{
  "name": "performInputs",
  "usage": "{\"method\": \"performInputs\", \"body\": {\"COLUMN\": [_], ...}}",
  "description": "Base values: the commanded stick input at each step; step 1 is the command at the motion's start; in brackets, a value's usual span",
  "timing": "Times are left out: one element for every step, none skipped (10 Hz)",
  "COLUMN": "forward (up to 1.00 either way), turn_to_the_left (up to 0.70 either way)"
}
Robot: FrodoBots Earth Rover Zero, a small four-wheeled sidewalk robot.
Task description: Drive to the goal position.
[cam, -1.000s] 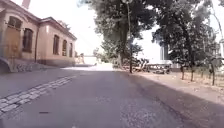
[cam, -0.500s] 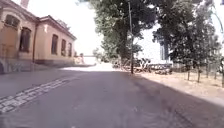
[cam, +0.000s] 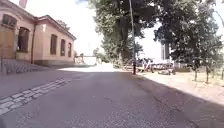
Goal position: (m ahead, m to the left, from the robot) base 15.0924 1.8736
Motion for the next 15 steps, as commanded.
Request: {"method": "performInputs", "body": {"forward": [0.85,0.85,0.85,0.85,0.85,0.85,0.85,0.85,0.85,0.85,0.85,0.85,0.85,0.85,0.85], "turn_to_the_left": [0.01,0.01,0.01,0.01,0.01,0.01,0.01,0.01,0.01,0.01,0.01,0.01,0.01,0.01,0.01]}}
